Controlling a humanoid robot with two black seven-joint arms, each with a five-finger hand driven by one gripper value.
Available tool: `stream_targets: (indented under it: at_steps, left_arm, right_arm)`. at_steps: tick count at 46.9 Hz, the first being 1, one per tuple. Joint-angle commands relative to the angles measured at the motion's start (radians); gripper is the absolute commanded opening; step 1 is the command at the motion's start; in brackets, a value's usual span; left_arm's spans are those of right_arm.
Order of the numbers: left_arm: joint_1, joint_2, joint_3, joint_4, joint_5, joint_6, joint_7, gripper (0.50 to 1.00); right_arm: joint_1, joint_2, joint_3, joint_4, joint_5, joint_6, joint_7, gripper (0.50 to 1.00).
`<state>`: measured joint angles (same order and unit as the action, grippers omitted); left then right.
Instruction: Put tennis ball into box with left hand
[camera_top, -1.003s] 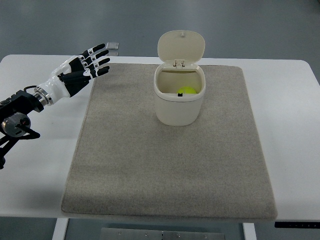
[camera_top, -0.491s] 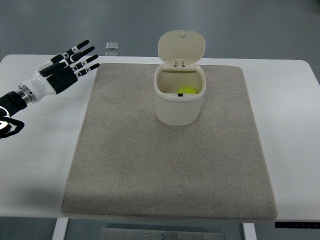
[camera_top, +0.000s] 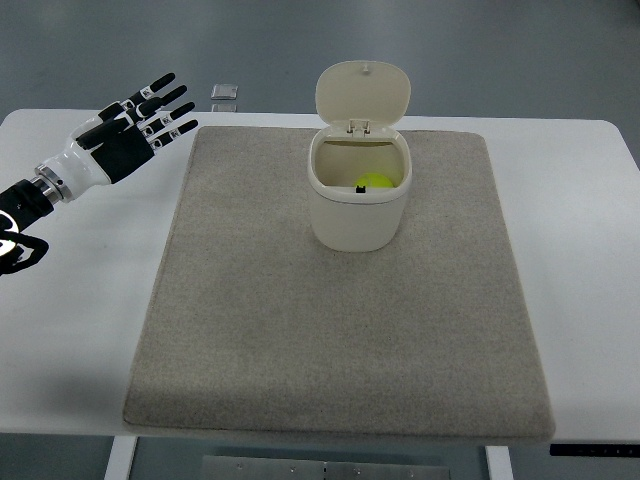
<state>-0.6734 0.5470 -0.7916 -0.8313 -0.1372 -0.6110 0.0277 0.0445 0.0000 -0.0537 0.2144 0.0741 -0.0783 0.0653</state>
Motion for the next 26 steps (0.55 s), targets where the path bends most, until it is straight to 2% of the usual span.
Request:
stream_targets:
  at_steps: [1,26]
  left_arm:
    - [0.000,0.001,0.000,0.000,-0.001,0.000,0.000,0.992]
    - [-0.002,-0.001,-0.003,0.005,-0.001,0.002,0.000,0.992]
  right_arm:
    - [0.000,0.000,0.000,0.000,0.001,0.000,0.001,0.913]
    - [-0.002,0.000,-0.002,0.016,0.001,0.014,0.001,0.913]
